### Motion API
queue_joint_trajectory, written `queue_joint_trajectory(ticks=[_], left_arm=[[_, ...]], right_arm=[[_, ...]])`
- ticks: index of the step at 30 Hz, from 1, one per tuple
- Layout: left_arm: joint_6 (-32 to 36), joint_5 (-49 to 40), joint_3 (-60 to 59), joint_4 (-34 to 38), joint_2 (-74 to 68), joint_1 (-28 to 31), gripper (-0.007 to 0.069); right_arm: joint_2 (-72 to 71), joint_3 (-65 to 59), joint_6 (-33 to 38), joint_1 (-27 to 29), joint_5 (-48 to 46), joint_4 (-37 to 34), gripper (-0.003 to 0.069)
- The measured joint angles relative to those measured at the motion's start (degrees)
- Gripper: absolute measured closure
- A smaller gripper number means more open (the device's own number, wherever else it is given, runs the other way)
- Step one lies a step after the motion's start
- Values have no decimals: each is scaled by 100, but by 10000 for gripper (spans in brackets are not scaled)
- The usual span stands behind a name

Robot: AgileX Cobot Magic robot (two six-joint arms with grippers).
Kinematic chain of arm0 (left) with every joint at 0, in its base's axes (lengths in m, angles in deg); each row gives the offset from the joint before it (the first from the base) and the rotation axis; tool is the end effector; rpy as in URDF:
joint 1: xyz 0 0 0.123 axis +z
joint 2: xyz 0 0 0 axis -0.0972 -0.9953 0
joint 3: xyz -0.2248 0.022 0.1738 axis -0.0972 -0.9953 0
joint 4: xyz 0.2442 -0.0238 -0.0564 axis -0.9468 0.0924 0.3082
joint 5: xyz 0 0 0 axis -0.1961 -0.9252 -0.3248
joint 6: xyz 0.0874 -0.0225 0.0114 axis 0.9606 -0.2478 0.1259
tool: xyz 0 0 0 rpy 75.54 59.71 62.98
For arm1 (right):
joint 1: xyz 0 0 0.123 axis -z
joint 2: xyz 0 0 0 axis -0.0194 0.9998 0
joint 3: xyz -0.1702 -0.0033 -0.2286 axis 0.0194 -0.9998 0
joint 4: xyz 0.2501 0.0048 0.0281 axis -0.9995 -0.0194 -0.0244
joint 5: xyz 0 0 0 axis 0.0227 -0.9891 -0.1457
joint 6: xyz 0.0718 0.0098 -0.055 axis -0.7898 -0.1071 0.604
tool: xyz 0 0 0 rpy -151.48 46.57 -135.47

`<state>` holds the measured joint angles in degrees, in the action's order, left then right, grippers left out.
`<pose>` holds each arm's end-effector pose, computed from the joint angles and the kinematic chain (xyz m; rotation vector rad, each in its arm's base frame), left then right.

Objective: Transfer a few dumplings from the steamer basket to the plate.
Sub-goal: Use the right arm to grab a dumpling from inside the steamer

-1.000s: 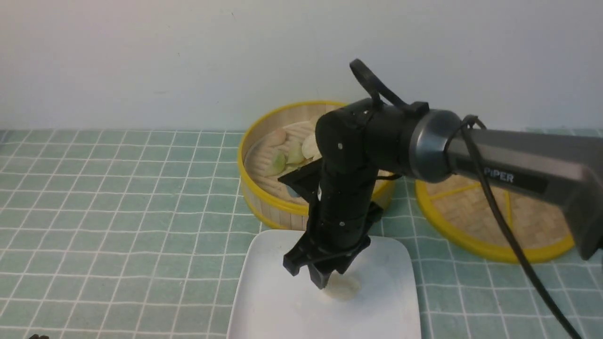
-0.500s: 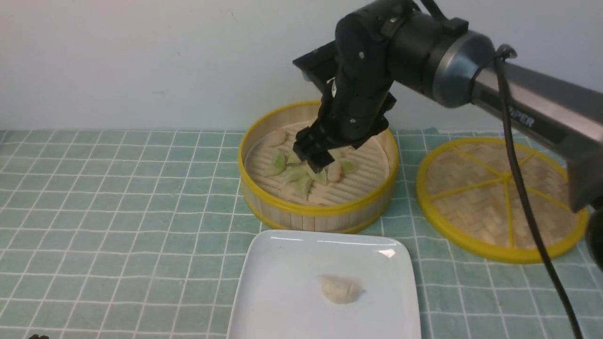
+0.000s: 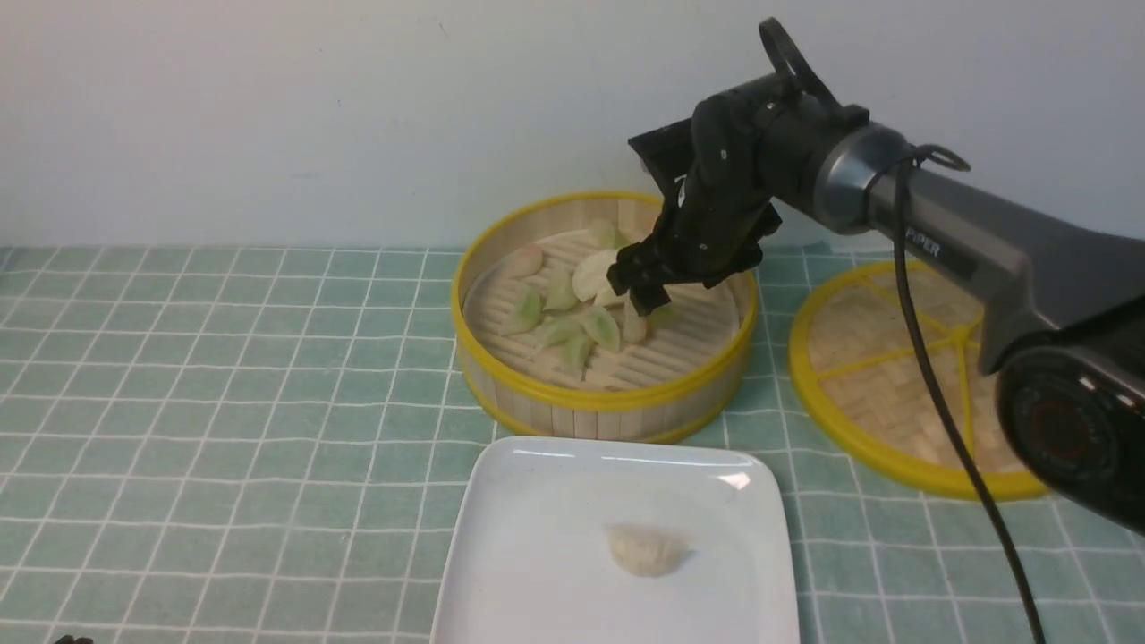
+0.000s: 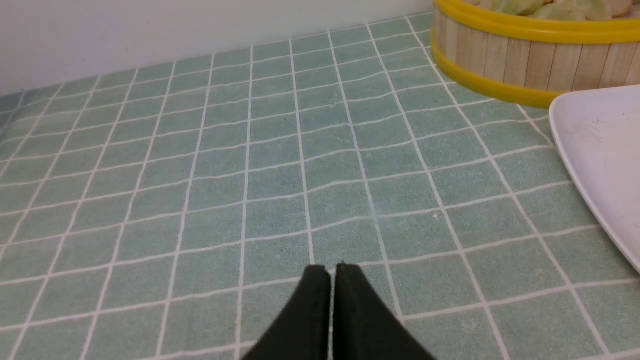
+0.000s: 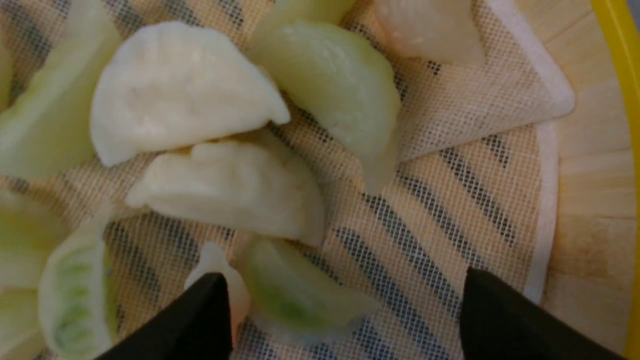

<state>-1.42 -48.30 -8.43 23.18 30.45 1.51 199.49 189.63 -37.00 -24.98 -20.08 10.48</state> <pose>0.0523 -0.0055 0.1706 0.1784 1.8681 0.0034 0.4706 0.2273 0.1825 -0.5879 2.6889 0.0861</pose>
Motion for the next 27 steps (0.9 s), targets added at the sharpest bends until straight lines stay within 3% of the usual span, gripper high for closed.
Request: queue_joint_trajectory(ticks=[9,13,14,15,18,21,27], left_arm=[[0,0,0,0,0,0,631],[0,0,0,0,0,0,631],[0,0,0,0,0,0,631],[0,0,0,0,0,0,631],[0,0,0,0,0,0,631],[0,0,0,0,0,0,631],[0,0,0,0,0,0,631]], right_arm=[[127,83,131,35,125,-43,139],[140,92,215,40,35,-300,305],[140,92,215,40,26,-308,316],[147,96,269,40,-126,-343,430],[153,198,309,40,-507,-370,603],[193,427,328,40,-1034,-468,659],[157,885,370,29,-1186,-893,673]])
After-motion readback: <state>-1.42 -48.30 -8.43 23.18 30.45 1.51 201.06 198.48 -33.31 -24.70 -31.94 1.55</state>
